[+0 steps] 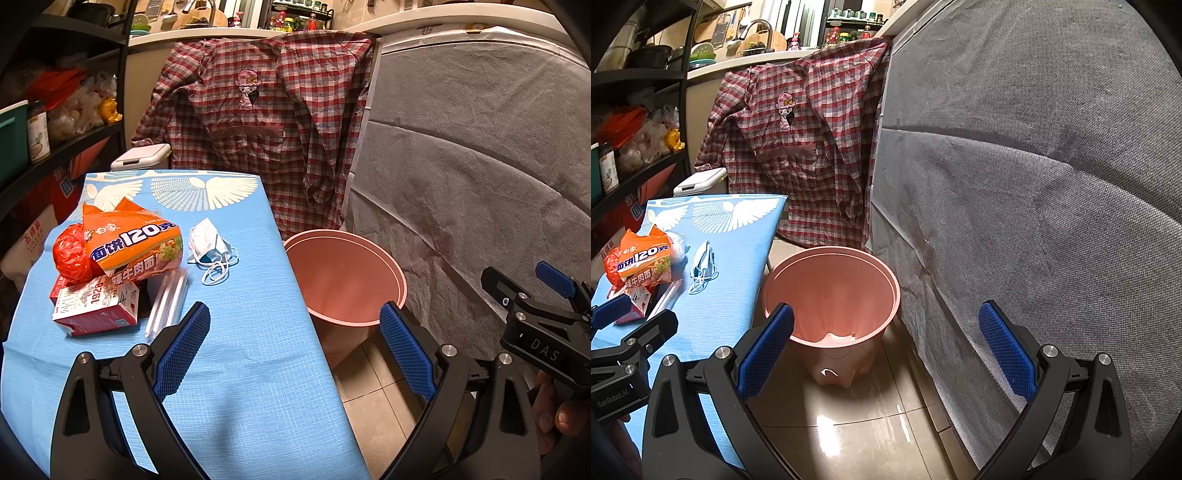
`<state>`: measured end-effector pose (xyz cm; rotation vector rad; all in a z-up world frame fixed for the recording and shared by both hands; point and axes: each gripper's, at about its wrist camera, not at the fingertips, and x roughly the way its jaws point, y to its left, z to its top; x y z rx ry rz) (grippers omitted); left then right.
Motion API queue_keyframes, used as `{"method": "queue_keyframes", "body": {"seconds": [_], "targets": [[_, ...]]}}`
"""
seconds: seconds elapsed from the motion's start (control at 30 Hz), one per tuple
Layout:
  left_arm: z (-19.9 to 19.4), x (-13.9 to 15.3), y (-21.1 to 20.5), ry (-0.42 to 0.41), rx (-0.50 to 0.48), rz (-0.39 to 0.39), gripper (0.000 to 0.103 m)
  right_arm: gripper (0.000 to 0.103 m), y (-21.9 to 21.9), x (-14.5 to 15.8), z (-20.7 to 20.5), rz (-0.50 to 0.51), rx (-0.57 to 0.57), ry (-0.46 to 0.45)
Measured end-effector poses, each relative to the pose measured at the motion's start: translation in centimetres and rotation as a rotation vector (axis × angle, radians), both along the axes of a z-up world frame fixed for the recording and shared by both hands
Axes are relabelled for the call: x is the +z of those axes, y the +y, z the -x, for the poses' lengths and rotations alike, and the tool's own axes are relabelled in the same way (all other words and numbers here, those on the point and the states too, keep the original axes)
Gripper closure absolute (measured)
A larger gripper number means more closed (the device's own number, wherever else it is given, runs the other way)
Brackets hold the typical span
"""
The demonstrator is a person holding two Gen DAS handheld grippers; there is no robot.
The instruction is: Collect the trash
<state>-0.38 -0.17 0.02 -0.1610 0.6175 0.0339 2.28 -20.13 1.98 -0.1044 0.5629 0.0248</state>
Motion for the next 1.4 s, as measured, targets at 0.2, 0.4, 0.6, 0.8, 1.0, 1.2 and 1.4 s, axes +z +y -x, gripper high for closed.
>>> {"method": "queue_keyframes", "body": {"seconds": [0.2, 0.4, 0.6, 0.8, 1.0, 1.2, 1.4], "targets": [[0.1, 0.1, -0.1, -0.001, -0.002, -0.001, 0.013, 0.005, 0.0, 0.0, 0.0, 0.000, 0.000, 0.000], [0.1, 0.2, -0.1, -0.002, -0.003, -0.003, 0.013, 0.005, 0.1, -0.1, -0.1, 0.002, -0.001, -0.001], [0.1, 0.3, -0.2, -0.002, 0.001, -0.001, 0.013, 0.009, 0.5, 0.2, 0.4, -0.001, -0.014, -0.015], [0.3, 1.4, 1.0, -0.003, 0.013, 0.008, 0.013, 0.026, 0.4, 1.1, 0.4, -0.053, 0.013, -0.031], [0.3, 3.4, 4.3, -0.004, 0.039, -0.001, 0.032, 0.044, 2.6, 3.4, 0.2, -0.129, 0.111, -0.056], [-0.5, 5.8, 10.2, 0.002, 0.083, -0.002, 0.051, 0.065, 6.8, 5.8, -1.5, -0.157, 0.263, -0.090], [-1.7, 7.8, 16.8, -0.010, 0.100, -0.084, 0.061, 0.067, 13.3, 7.7, -5.3, -0.180, 0.455, -0.059]]}}
